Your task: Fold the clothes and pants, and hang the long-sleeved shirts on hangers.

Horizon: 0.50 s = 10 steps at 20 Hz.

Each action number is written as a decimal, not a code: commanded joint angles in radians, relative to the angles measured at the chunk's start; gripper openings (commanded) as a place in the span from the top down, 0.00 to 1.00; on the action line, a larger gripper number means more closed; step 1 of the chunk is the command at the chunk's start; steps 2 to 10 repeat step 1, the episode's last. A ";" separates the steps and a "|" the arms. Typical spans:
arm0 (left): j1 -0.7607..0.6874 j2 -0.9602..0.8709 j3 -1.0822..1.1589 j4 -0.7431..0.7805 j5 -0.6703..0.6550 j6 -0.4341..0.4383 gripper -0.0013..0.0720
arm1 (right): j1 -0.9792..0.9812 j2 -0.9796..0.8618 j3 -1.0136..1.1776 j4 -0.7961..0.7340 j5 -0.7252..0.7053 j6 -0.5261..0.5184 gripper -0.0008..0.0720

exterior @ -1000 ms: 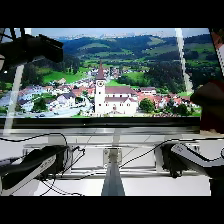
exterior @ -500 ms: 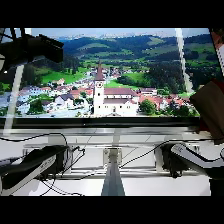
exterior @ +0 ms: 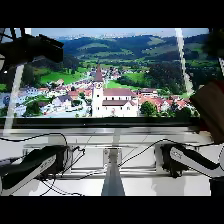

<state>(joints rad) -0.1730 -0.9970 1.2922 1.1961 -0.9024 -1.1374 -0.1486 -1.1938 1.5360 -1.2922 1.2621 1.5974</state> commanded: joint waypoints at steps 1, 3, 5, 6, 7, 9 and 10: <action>0.000 0.000 0.000 0.000 0.000 0.000 0.97 | 0.261 0.000 0.000 -0.018 -0.011 -0.205 0.97; 0.000 0.000 0.000 0.000 0.000 0.000 0.97 | 0.261 0.000 0.000 -0.018 -0.011 -0.205 0.97; 0.000 0.000 0.000 0.000 0.000 0.000 0.97 | 0.261 0.000 0.000 -0.018 -0.011 -0.205 0.97; 0.000 0.000 0.000 0.000 0.000 0.000 0.97 | 0.261 0.000 0.000 -0.018 -0.011 -0.205 0.97; 0.000 0.000 0.000 0.000 0.000 0.000 0.97 | 0.261 0.000 0.000 -0.018 -0.011 -0.205 0.97; 0.000 0.000 0.000 0.000 0.000 0.000 0.97 | 0.261 0.000 0.000 -0.018 -0.011 -0.205 0.97; 0.000 0.000 0.000 0.000 0.000 0.000 0.97 | 0.261 0.000 0.000 -0.018 -0.011 -0.205 0.97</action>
